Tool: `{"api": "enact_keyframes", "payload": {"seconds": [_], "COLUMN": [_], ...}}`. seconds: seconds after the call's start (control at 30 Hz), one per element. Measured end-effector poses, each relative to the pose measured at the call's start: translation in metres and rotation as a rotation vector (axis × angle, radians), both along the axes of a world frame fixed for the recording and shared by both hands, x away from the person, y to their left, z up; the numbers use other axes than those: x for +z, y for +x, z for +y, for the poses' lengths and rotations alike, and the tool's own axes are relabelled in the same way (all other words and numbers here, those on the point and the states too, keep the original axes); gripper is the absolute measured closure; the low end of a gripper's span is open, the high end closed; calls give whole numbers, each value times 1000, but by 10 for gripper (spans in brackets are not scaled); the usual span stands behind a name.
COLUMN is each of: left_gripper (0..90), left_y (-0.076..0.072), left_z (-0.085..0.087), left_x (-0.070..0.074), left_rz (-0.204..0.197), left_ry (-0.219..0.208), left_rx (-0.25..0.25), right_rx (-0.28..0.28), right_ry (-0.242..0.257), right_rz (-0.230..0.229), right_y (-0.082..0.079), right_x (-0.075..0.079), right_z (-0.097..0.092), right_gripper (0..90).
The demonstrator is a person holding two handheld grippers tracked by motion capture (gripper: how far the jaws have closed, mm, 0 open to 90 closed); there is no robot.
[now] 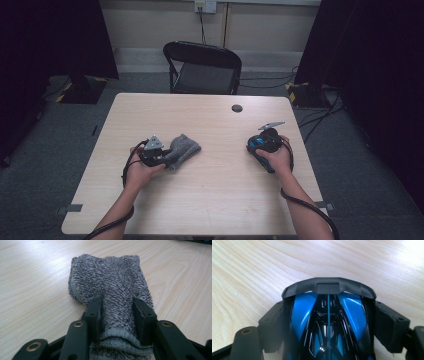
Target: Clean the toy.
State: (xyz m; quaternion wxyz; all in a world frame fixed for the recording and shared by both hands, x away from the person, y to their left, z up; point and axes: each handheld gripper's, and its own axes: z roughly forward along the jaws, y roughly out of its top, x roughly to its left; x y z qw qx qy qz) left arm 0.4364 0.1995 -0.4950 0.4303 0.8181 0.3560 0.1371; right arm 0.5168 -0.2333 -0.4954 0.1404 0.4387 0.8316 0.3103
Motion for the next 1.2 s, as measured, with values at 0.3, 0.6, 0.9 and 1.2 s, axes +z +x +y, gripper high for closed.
{"api": "enact_keyframes", "payload": {"seconds": [0.3, 0.6, 0.9, 1.2], "left_gripper": [463, 367, 307, 302], "left_y": [1, 1, 1, 1], "left_z": [1, 2, 4, 5], "left_x": [-1, 0, 4, 7], "left_rz": [-2, -4, 2, -3], "left_ry": [2, -1, -9, -17], "left_rx": [18, 34, 48, 52], "right_rx": [-2, -10, -12, -22], "right_ry": [-5, -1, -5, 13], "right_rz": [15, 37, 62, 109], "right_y": [0, 0, 1, 0], "right_x": [1, 2, 6, 7], "right_z": [-3, -5, -6, -11], "right_gripper": [163, 141, 141, 139]}}
